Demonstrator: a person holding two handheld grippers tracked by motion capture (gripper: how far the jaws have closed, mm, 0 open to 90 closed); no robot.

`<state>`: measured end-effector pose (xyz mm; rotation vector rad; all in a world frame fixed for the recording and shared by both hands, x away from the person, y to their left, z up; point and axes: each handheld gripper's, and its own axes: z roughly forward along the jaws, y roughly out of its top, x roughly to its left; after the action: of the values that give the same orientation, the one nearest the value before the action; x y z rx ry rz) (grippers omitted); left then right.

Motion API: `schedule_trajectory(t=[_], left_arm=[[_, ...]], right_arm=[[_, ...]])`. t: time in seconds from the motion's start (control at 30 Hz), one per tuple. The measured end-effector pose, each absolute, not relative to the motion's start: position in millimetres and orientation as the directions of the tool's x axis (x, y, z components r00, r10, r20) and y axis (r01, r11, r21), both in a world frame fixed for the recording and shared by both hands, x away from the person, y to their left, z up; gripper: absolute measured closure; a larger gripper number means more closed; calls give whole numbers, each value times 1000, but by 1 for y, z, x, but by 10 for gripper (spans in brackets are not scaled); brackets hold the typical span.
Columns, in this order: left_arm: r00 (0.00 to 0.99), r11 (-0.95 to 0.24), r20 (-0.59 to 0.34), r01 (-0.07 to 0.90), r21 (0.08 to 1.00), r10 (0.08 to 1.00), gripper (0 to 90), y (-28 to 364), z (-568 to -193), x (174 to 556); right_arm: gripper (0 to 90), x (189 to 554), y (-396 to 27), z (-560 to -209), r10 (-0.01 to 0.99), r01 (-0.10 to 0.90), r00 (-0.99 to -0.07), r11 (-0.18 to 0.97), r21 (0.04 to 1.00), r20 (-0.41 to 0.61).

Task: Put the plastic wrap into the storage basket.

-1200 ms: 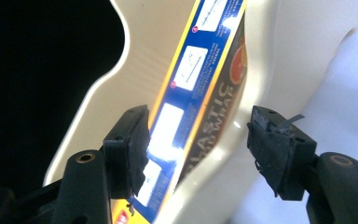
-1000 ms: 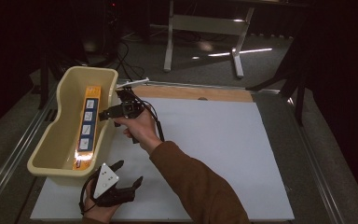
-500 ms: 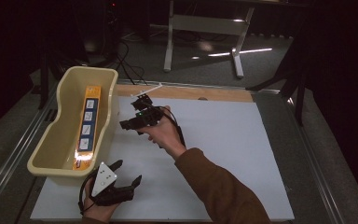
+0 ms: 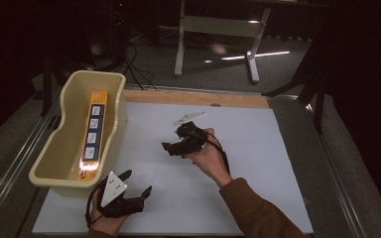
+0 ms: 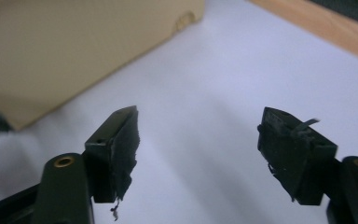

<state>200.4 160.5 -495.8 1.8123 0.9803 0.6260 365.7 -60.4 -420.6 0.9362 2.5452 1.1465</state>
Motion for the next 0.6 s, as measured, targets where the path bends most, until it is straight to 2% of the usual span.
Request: schedule_trajectory(t=[0.17, 0.27, 0.3, 0.6], left_arm=[[543, -229, 0, 355, 906, 839, 179, 160, -496, 200], [542, -230, 1, 356, 906, 841, 179, 161, -496, 201], [539, -230, 1, 358, 905, 842, 179, 160, -497, 201], [533, -240, 3, 375, 895, 846, 182, 159, -499, 203]], right_arm=[[278, 350, -94, -433, 600, 433, -797, 498, 751, 62], [258, 342, -110, -439, 589, 397, -808, 515, 760, 22], [246, 334, -128, -444, 576, 353, -817, 542, 762, -32], [246, 310, -209, -466, 685, 381, -728, 412, 828, -6]])
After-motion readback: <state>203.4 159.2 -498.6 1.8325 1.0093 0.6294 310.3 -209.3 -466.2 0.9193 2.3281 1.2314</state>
